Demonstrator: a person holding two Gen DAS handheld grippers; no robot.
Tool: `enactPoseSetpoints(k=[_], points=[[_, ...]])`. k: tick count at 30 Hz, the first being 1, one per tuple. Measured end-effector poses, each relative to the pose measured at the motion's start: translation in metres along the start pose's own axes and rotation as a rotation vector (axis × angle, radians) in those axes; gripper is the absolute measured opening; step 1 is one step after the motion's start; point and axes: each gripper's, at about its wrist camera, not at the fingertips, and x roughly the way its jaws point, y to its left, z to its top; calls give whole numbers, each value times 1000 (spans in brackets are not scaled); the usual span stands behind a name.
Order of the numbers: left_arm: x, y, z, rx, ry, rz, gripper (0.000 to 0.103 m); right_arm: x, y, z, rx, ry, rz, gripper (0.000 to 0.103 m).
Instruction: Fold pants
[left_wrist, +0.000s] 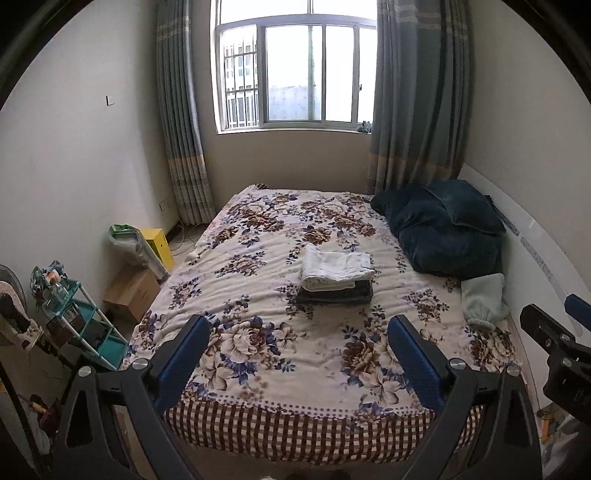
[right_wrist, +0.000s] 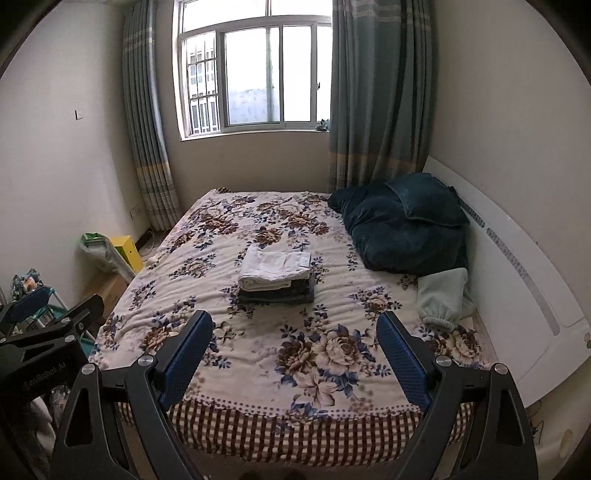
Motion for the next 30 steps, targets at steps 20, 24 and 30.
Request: enactPoseSetpoints(k=[20,24,30], points=[[95,-9,20,28,54,45,103,125,-4,34,52,38,-80,97],[117,-10,23,23,82,45,103,155,-2,40,55,61,-92,97],[144,-12,31,48,90,71,103,190,0,47,49,71,-124,97]])
